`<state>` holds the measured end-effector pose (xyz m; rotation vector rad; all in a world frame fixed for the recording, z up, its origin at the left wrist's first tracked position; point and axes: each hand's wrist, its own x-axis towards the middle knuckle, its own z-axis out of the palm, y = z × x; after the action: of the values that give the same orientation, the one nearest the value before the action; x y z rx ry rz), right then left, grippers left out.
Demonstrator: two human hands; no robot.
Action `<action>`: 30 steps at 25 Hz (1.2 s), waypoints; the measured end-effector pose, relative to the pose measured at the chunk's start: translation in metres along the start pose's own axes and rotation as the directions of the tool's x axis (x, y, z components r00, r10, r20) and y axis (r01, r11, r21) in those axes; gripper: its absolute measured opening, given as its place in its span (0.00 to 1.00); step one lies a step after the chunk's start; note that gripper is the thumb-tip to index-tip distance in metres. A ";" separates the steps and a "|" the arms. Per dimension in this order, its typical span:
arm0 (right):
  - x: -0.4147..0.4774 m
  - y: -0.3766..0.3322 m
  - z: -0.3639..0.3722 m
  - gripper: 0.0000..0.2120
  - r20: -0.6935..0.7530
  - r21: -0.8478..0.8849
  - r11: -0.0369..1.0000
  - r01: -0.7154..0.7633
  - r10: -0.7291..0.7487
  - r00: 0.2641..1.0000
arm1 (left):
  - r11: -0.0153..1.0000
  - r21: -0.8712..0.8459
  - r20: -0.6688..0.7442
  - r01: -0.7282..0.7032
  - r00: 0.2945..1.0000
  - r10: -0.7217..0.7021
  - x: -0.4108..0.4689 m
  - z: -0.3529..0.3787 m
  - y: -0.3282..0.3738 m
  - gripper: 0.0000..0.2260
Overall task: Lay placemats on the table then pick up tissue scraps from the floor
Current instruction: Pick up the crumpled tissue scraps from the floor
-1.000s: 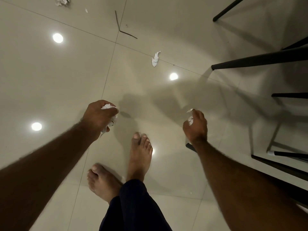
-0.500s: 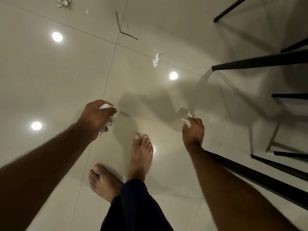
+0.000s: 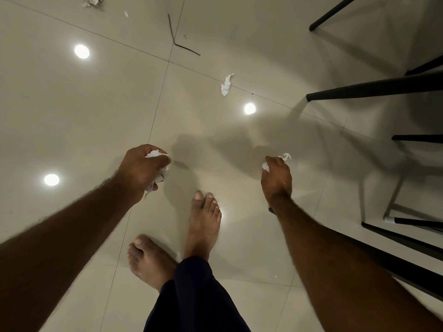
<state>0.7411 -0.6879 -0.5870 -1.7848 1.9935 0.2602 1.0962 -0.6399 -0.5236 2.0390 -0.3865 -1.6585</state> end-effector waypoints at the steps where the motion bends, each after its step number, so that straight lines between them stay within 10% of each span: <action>1: -0.001 -0.001 0.001 0.18 -0.019 0.014 1.000 -0.004 0.005 1.000 | 1.000 0.000 0.002 -0.002 1.000 0.002 0.000 -0.001 0.000 0.03; 8: 0.010 0.012 -0.016 0.24 -0.133 0.230 0.960 -0.158 0.192 0.972 | 1.000 -0.002 -0.005 -0.012 1.000 0.012 0.000 -0.004 -0.003 0.03; 19: 0.020 0.001 -0.009 0.19 -0.021 -0.112 0.994 -0.013 0.011 1.000 | 0.999 -0.053 0.012 0.012 1.000 -0.011 -0.003 0.014 0.000 0.02; 24: 0.013 -0.019 -0.017 0.09 0.012 0.313 0.948 -0.061 0.061 0.998 | 0.994 -0.108 0.028 0.022 0.999 -0.019 -0.006 0.018 0.007 0.02; 30: -0.025 -0.106 -0.038 0.37 0.161 0.847 0.480 -0.229 0.178 0.971 | 0.958 -0.261 0.091 0.116 0.991 -0.095 -0.023 0.044 0.028 0.02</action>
<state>0.8382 -0.6965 -0.5263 -0.8555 1.7703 -0.5613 1.0503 -0.6604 -0.4966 1.8276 -0.0745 -1.7523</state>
